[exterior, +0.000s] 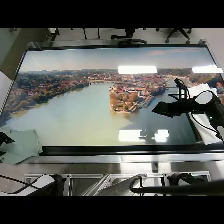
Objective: Fold the shirts.
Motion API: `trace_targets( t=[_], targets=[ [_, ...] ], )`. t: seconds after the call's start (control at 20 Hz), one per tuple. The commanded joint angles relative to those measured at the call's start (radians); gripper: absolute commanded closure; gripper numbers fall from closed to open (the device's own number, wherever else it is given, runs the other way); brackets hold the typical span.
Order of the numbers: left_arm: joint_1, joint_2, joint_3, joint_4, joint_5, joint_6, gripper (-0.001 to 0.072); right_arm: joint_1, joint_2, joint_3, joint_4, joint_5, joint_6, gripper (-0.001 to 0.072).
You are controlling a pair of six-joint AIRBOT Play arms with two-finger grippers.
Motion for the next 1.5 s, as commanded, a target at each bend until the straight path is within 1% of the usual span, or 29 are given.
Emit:
trace_targets(
  t=[0.0,0.15,0.35,0.4,0.65,0.7,0.85,0.95,1.0,1.05,1.1,1.15,1.2,1.35,1.45],
  targets=[
    [0.030,-0.080,0.032,-0.055,0.001,0.043,-0.0001,0.001,-0.010,0.000,0.003,-0.014,-0.013,0.0277],
    [0.030,-0.085,0.093,-0.055,-0.018,0.053,0.0000,0.001,-0.010,0.000,0.003,-0.014,-0.013,0.0277],
    [0.030,-0.085,0.215,-0.054,-0.149,0.067,0.0000,0.001,-0.010,0.000,0.003,-0.014,-0.012,0.0277],
    [0.030,-0.079,0.227,-0.034,-0.161,0.068,0.0000,0.001,-0.010,0.000,0.003,-0.014,-0.013,0.0277],
    [0.035,-0.047,0.119,0.154,-0.061,0.063,0.0000,0.001,-0.010,0.000,0.003,-0.014,-0.013,0.0277],
    [0.044,-0.047,0.101,0.165,-0.045,0.063,0.0000,0.001,-0.010,0.000,0.003,-0.014,-0.013,0.0277],
    [0.056,-0.048,0.066,0.119,0.023,0.063,0.0000,0.001,-0.010,0.000,0.003,-0.014,-0.013,0.0277],
    [0.052,-0.063,0.065,0.022,0.050,0.064,0.0001,0.001,-0.010,0.000,0.003,-0.014,-0.013,0.0277],
    [0.046,-0.076,0.065,-0.023,0.055,0.064,0.0081,0.001,-0.010,0.000,0.003,-0.014,-0.013,0.0277],
    [0.036,-0.096,0.065,-0.040,0.059,0.068,0.0272,0.001,-0.010,0.000,0.003,-0.014,-0.013,0.0277],
    [0.024,-0.115,0.065,-0.032,0.058,0.068,0.0428,0.001,-0.010,0.000,0.003,-0.014,-0.013,0.0277],
    [0.015,-0.134,0.065,-0.030,0.056,0.068,0.0625,0.001,-0.010,0.000,0.003,-0.014,-0.013,0.0277],
    [0.009,-0.143,0.065,-0.041,0.055,0.068,0.0697,0.000,-0.010,0.000,0.003,-0.014,-0.013,0.0277],
    [-0.055,-0.126,0.096,-0.060,0.037,0.071,0.0697,0.000,-0.010,0.000,0.003,-0.014,-0.013,0.0278],
    [-0.124,-0.072,0.148,-0.163,0.018,0.078,0.0698,0.000,-0.010,0.000,0.003,-0.014,-0.013,0.0279]
  ],
)
